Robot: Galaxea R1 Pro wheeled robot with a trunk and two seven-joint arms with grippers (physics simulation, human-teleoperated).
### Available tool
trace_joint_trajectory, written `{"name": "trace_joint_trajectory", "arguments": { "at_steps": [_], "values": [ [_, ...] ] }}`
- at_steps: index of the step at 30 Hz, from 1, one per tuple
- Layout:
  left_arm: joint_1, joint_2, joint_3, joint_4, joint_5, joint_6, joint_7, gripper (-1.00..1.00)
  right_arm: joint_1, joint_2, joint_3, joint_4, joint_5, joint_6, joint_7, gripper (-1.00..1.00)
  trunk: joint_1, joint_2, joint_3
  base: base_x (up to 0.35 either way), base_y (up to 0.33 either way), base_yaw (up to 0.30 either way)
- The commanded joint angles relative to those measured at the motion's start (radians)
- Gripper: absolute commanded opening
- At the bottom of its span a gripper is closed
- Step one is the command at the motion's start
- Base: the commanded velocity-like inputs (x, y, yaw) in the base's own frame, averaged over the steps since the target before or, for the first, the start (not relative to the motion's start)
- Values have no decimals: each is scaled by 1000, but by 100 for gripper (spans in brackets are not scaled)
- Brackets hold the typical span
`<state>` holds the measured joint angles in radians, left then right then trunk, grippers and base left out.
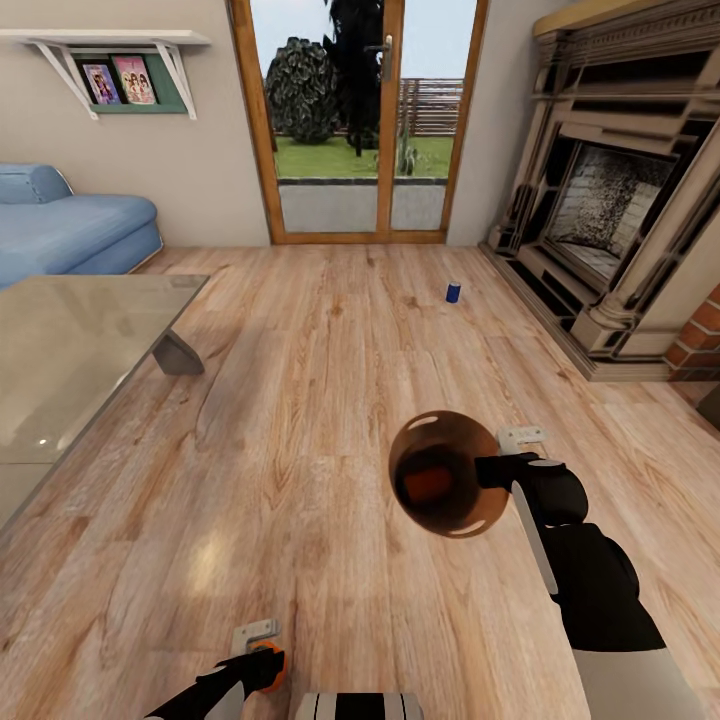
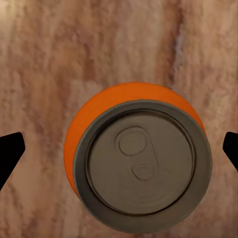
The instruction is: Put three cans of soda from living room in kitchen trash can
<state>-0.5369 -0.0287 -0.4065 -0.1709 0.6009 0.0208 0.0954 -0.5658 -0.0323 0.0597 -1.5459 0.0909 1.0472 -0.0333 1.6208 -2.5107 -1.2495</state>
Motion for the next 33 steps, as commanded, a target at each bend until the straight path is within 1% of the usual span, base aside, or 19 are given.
{"name": "trace_joint_trajectory", "arguments": {
  "at_steps": [1,10,11,24,29,33],
  "values": [
    [0,0,0,0,0,-1,0,100,0,0,0,0,-7,0,4,-100,0,0,0,0,0,0],
    [0,-3,0,2,-1,-11,5,100,0,0,0,-9,-8,0,4,-100,0,0,0,0,0,0],
    [0,-3,0,2,-1,-11,6,-100,0,0,0,-10,-8,0,4,-100,0,0,0,0,0,0],
    [0,-5,0,2,0,-14,10,-100,6,0,0,-11,-7,0,4,-100,0,0,0,0,0,0],
    [0,-4,0,2,-1,-44,9,-100,6,0,0,-11,-7,0,4,-100,0,0,0,0,0,0],
    [0,-4,0,2,-1,-54,9,-100,6,0,0,-11,-7,0,4,-100,-2,1,16,0,0,0]
  ]
}}
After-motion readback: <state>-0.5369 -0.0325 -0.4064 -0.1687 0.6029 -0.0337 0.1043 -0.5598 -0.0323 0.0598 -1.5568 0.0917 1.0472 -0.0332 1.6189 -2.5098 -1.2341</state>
